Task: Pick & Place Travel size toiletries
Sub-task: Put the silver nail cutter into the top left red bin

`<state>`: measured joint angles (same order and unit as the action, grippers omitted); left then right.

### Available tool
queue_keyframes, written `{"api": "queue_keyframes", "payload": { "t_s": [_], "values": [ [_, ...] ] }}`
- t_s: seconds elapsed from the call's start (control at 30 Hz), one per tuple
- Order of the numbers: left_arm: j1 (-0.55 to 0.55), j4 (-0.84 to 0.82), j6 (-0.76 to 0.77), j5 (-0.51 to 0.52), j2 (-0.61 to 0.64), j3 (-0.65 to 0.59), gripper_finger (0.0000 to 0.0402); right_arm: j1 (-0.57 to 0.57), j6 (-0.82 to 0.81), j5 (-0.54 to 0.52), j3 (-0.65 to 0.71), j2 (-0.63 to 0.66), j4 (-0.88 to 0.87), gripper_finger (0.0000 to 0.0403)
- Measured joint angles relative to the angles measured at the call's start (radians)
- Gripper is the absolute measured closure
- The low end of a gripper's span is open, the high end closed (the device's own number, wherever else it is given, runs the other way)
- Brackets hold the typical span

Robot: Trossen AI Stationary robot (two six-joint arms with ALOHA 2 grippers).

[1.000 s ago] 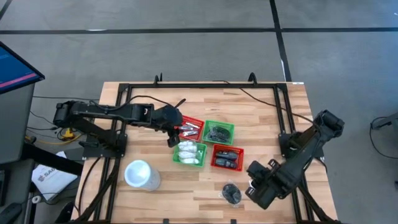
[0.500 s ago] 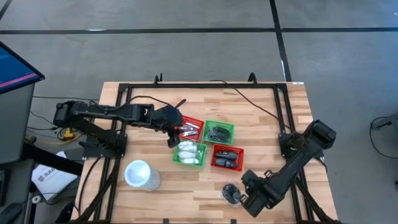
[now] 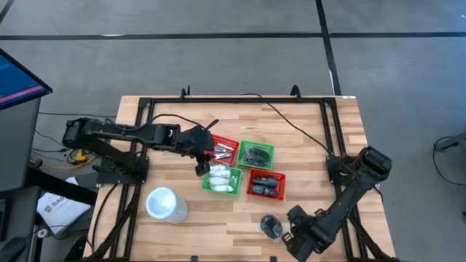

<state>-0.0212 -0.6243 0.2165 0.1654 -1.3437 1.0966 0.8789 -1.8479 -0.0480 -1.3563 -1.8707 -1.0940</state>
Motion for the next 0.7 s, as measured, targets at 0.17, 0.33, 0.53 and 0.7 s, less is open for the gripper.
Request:
{"api": "queue_keyframes", "payload": {
  "t_s": [0.17, 0.33, 0.53, 0.7],
  "values": [
    [-0.013, 0.005, 0.000, 0.000, 0.000, 0.000, 0.0270, 0.029, -0.082, -0.005, 0.000, 0.000, 0.003, 0.0294],
    [-0.019, 0.006, 0.000, -0.001, 0.000, 0.000, 0.0270, 0.051, -0.160, -0.016, 0.001, -0.018, 0.003, 0.0294],
    [-0.019, 0.016, 0.001, -0.001, 0.000, 0.000, 0.0270, 0.065, -0.214, -0.060, 0.047, -0.037, 0.057, 0.0294],
    [-0.019, 0.024, 0.001, -0.001, 0.000, 0.000, 0.0270, 0.061, -0.246, -0.070, 0.054, -0.050, 0.047, 0.0294]
  ]
}}
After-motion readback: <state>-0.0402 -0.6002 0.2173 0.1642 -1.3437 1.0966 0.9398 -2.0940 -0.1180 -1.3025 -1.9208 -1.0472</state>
